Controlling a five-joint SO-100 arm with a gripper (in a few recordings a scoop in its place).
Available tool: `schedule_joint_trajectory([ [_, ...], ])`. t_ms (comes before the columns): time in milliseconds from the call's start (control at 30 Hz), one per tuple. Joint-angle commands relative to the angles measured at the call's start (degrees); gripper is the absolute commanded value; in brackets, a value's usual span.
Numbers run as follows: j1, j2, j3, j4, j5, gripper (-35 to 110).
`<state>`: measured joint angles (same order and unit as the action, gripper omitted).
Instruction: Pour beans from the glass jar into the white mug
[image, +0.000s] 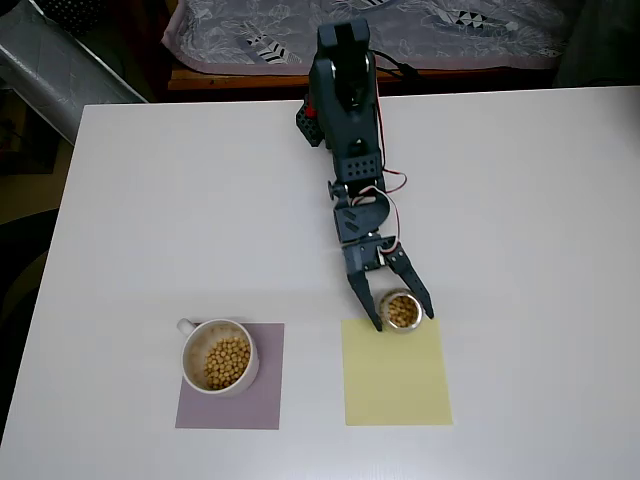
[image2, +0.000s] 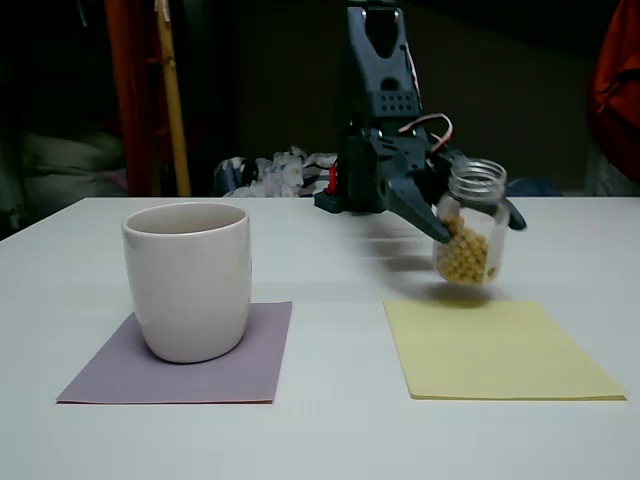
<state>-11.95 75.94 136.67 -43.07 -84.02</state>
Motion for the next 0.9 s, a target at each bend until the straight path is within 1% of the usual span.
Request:
schedule_joint_trajectory([
  [0,-1.7,-3.3,-6.9,-3.5,-2.6,18],
  [300,-1.7,-15.1,-22.3,-4.0,-4.6,20],
  [533,-1.1,-23.6,-31.0,-4.0,-6.5,20],
  [867,-0.4,-30.6,-37.0,-4.9,-6.6,18],
])
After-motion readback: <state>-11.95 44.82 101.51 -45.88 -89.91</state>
